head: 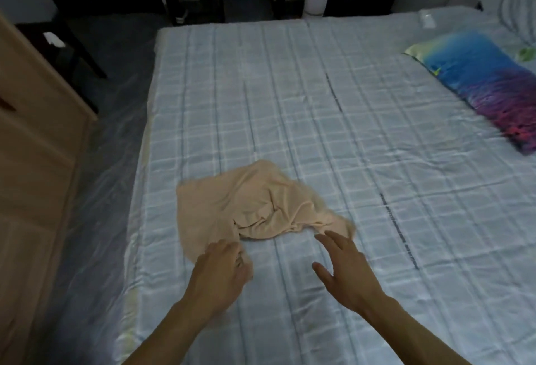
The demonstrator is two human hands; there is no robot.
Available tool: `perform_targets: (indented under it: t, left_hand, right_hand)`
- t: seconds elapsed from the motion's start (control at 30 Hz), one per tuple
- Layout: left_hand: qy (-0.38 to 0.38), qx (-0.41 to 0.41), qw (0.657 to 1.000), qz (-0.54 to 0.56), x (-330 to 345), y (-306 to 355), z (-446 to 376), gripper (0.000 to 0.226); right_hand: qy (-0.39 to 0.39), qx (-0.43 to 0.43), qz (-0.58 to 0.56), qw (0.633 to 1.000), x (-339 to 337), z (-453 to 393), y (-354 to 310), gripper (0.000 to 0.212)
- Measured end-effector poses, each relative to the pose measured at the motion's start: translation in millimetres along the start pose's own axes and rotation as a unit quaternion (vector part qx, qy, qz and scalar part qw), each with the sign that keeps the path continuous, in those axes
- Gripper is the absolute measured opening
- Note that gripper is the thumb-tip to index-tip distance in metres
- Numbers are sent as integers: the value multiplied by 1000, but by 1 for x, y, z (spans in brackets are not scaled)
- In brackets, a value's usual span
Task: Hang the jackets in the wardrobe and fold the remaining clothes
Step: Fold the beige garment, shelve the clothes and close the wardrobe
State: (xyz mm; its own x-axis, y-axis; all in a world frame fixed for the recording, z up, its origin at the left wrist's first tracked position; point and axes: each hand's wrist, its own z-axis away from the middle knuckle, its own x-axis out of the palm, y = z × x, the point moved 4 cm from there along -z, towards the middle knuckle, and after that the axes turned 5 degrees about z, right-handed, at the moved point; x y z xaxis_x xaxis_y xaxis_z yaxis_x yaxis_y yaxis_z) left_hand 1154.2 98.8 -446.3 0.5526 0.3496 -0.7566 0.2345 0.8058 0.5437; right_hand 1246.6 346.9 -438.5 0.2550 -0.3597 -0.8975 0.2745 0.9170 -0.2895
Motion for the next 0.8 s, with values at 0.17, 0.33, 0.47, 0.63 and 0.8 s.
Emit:
perform_targets:
  t: [0.17,0.33,0.47,0.63,0.8]
  left_hand:
    - [8,3,1000,-24,29,-13,-84,31]
    - [28,-20,990,-137,65,-41,-157,47]
    - [2,-71,970,-233,86,-54,-181,42]
    - [109,-40,989,-93,58,-51,-171,18]
    - [174,-27,983,48,3,-20,-126,11]
  right_hand:
    - [-1,27,-28,999,33,-82,37,65]
    - [-5,41,15,999,73,-161,70,79]
    - [-19,35,8,999,97,-185,78,53]
    - [20,31,-60,998,76,-185,88,11]
    - [106,30,-122,986,14,-151,79,12]
